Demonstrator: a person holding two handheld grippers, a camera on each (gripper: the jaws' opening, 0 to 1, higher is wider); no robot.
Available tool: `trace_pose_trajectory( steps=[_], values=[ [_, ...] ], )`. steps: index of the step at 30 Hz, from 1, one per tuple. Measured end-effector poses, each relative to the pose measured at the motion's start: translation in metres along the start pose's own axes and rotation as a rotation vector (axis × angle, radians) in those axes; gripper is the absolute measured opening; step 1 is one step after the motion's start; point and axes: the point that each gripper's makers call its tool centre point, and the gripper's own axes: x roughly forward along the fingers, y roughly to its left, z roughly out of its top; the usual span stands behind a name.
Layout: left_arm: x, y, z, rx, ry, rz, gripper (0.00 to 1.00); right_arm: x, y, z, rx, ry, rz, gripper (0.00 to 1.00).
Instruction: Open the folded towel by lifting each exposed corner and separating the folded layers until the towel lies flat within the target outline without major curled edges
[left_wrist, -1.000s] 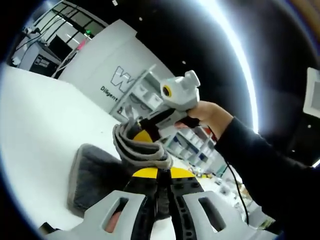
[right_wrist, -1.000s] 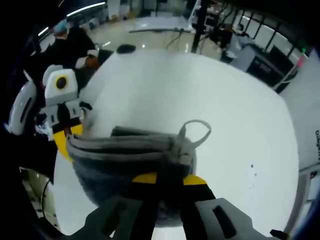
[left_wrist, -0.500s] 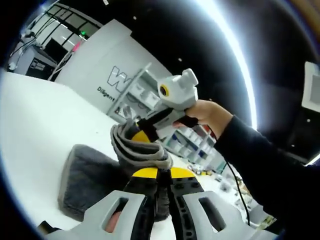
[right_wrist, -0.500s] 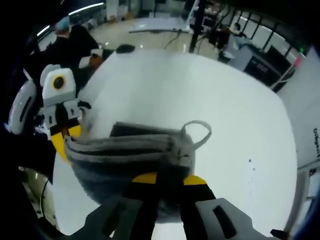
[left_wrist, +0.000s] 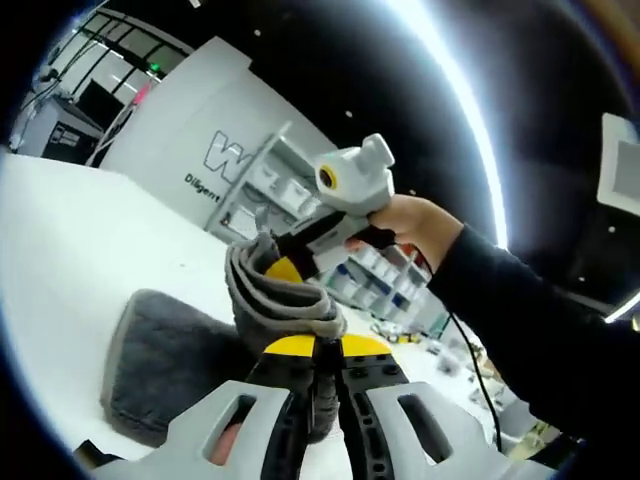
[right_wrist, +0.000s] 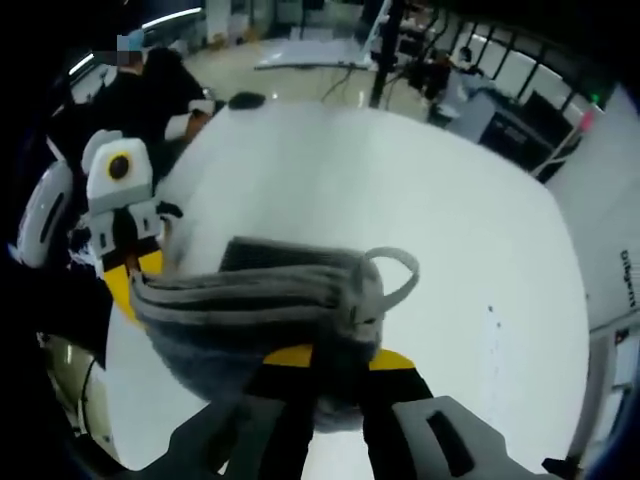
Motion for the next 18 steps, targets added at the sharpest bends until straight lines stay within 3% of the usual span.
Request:
trace_pose_trajectory(
  steps=[14, 18],
  values=[
    [0.008, -0.011, -0.006, 0.004, 0.019, -0.028, 0.04, -0.017, -0.005, -0.017, 0.004, 0.003, -0.029, 0.11],
    [0.012, -0.019, -0.009, 0.044, 0.050, -0.056, 0.05, -0.021, -0.006, -0.021, 0.006, 0.005, -0.031, 0.11]
  ],
)
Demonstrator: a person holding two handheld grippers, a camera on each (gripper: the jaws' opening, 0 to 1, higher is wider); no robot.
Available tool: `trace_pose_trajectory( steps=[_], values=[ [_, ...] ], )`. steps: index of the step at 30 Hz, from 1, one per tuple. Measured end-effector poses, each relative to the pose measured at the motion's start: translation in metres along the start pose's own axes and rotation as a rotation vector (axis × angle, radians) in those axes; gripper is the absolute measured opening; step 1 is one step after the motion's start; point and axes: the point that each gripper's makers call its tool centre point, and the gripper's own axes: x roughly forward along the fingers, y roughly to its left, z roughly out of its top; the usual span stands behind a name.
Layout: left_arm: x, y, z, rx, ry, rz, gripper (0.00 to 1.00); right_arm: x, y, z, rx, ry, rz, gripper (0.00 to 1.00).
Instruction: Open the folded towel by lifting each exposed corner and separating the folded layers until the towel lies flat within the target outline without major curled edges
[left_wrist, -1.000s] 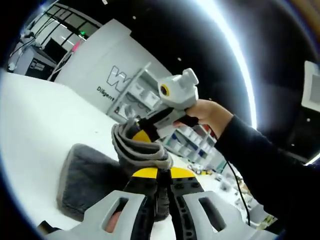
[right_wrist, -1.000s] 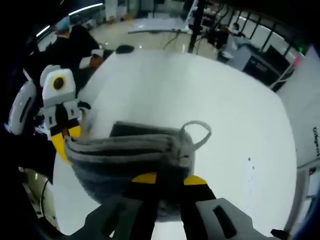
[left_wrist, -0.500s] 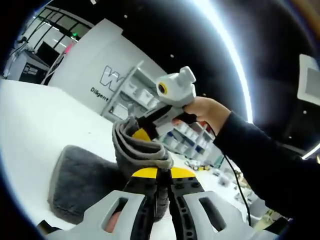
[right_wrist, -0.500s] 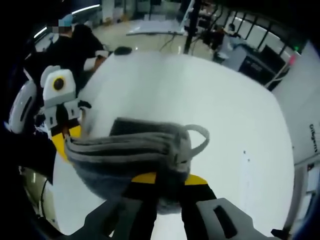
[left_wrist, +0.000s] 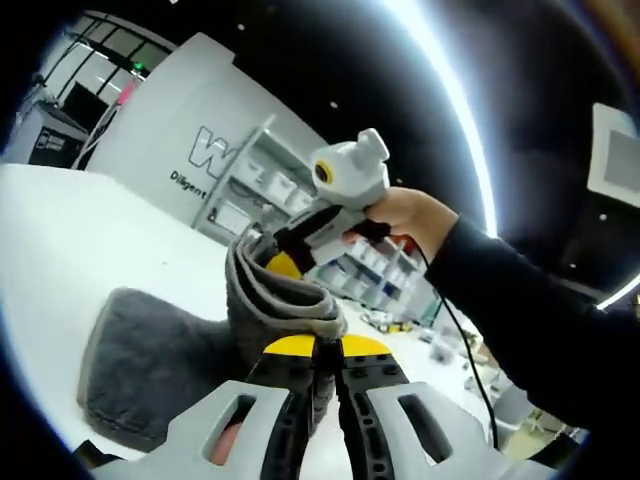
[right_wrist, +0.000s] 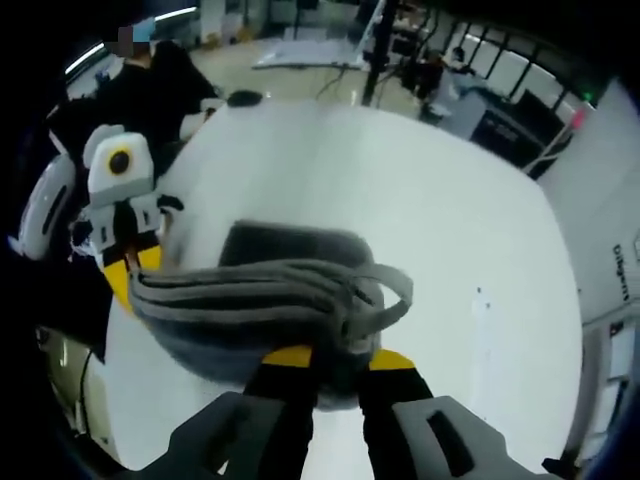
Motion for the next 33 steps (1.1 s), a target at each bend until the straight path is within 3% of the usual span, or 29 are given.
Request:
trace_pose_trajectory(
  steps=[13, 19, 33],
  values=[
    [0.009, -0.010, -0.002, 0.060, 0.038, -0.019, 0.05, -0.003, 0.014, -0.013, 0.008, -0.004, -0.021, 0.09],
    [0.013, -0.017, -0.012, 0.062, 0.040, -0.019, 0.05, -0.007, 0.012, -0.022, 0.018, -0.002, -0.022, 0.09],
    [0.024, -0.027, -0.017, 0.091, 0.050, -0.018, 0.06, -0.018, 0.010, -0.041, 0.037, -0.013, -0.047, 0.10]
  ],
)
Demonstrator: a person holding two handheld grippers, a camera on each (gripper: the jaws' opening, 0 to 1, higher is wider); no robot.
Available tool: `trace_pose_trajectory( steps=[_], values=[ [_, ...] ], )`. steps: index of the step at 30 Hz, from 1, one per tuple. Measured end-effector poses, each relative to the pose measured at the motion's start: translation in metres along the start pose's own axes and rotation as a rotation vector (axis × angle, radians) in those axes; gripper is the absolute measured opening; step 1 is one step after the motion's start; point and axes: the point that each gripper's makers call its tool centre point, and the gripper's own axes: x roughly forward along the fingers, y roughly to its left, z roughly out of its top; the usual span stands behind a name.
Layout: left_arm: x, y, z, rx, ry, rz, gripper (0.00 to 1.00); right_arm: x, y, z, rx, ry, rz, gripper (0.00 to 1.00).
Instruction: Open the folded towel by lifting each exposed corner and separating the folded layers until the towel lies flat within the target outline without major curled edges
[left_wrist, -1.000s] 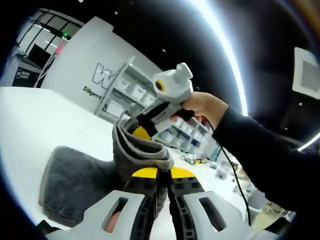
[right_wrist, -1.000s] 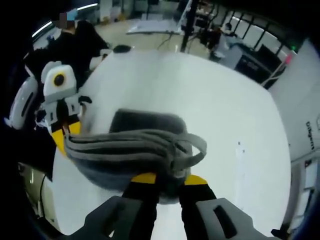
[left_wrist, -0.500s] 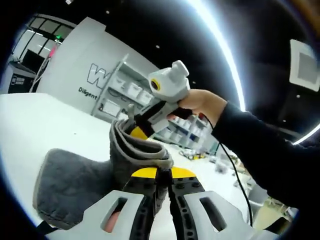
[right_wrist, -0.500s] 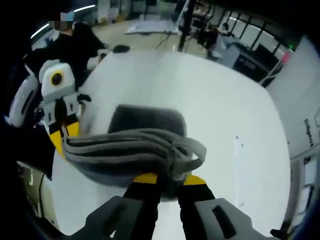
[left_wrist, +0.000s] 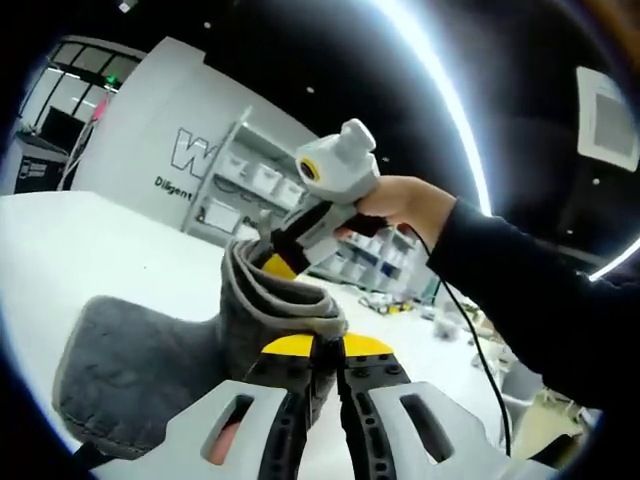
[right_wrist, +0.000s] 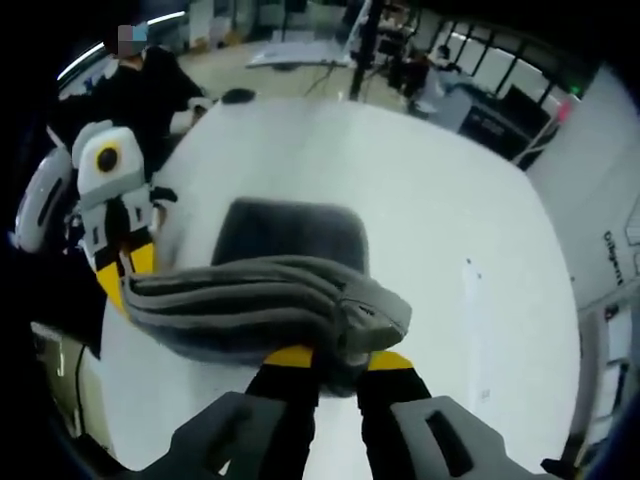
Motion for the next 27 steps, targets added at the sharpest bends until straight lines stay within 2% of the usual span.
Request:
trace_pose_trajectory(
  steps=[9, 18, 27],
  values=[
    [0.001, -0.002, -0.002, 0.001, 0.007, 0.005, 0.06, -0.011, -0.007, -0.010, 0.007, 0.002, -0.037, 0.11],
    [0.006, -0.005, -0.004, 0.007, 0.017, -0.008, 0.05, -0.010, 0.000, -0.014, 0.006, 0.011, -0.040, 0.08],
    [0.011, -0.006, -0.010, 0.026, 0.043, -0.024, 0.05, -0.014, -0.006, -0.030, 0.005, 0.021, -0.060, 0.09]
  ],
)
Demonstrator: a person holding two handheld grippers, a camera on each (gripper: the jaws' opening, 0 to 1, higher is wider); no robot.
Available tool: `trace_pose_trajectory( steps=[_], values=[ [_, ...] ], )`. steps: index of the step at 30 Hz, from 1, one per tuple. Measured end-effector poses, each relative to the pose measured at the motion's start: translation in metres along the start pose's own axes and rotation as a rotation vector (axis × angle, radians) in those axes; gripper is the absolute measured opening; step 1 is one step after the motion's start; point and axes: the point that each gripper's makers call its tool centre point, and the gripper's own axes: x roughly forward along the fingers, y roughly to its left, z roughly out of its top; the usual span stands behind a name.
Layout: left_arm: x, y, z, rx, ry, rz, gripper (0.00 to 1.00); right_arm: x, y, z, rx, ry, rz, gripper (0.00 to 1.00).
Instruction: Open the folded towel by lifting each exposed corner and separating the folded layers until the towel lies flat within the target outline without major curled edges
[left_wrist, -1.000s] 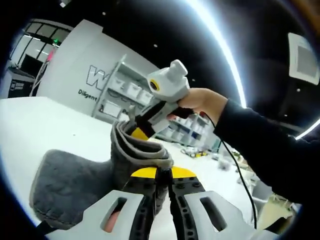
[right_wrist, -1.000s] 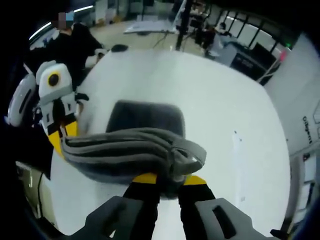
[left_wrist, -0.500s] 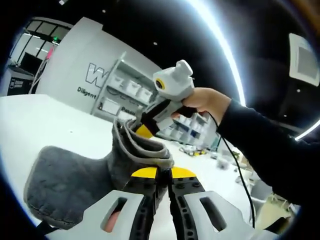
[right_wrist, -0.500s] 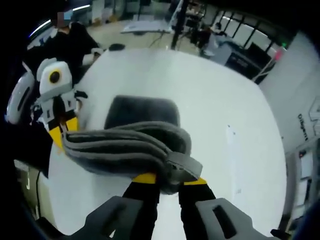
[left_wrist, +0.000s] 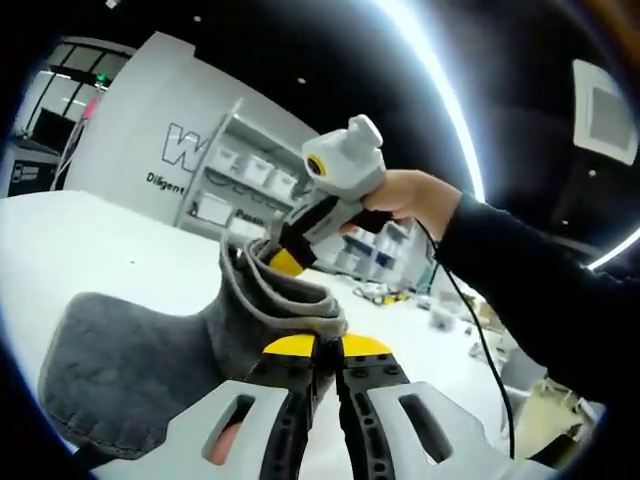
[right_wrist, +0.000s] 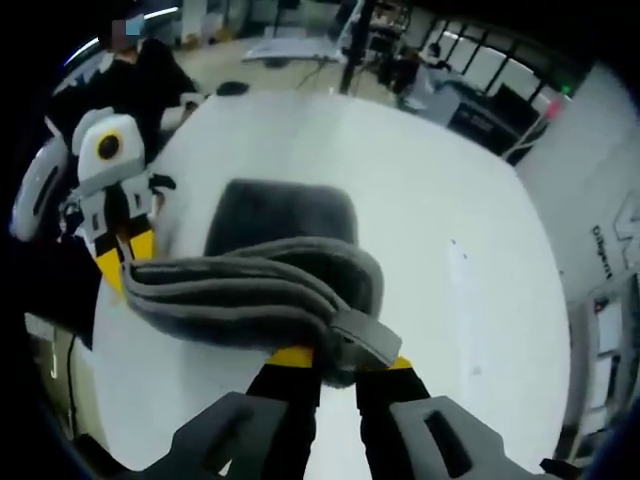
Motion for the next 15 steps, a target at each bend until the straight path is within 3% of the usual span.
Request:
trace_pose_trajectory(
  steps=[15],
  values=[
    [0.009, -0.017, -0.016, 0.004, 0.042, -0.031, 0.05, -0.006, 0.002, -0.027, 0.017, 0.018, -0.035, 0.08]
  ],
)
